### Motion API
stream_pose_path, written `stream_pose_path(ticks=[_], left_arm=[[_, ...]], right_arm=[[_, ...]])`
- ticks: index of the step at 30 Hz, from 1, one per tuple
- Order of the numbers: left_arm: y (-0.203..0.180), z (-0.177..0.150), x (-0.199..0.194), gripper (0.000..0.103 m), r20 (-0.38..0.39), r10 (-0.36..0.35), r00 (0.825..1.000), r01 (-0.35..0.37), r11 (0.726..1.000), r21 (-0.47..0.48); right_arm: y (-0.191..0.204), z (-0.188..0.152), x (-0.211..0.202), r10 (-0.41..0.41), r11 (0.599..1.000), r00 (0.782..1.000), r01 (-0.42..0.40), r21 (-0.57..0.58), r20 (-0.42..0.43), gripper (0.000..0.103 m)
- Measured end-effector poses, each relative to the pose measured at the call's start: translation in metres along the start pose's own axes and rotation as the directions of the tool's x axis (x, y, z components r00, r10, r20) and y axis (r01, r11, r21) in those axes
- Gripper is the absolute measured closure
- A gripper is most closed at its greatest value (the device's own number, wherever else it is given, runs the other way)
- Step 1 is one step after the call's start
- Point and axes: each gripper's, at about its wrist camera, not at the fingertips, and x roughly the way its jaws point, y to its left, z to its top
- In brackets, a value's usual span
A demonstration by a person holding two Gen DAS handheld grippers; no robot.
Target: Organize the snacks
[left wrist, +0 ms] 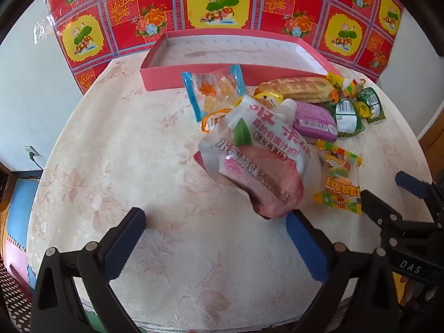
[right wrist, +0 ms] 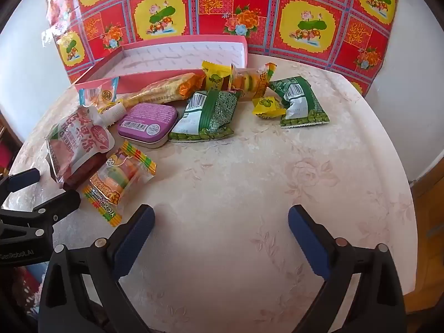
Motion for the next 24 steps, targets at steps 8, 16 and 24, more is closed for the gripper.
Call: stream_pose_path(ticks=[8, 16, 24], left_arm=[[0.0012, 0.0012, -0.0007, 0.0, -0.011, 0.008, 1.0, -0.008, 1.0, 0.007], [-0.0005, 0.0005, 0.0002, 0.0, -0.01, 0.01, 1.0, -0.01, 1.0, 0.007], [-0.0007, 0.0005, 0.0003, 0.0, -0.009, 0.01, 1.0, -0.01, 1.0, 0.007]], right_arm=[[0.0002, -0.0001, 0.0003, -0.001, 1.0, 1.0, 0.001, -0.001, -0.002, 0.004], [0.0001, -0.0002, 0.0005, -0.001, 1.0, 1.0, 0.001, -0.002, -0.002, 0.004], [0.0004, 0.0001, -0.0002, -0.001, 1.0, 1.0, 0.001, -0.002, -0.001, 0.004]])
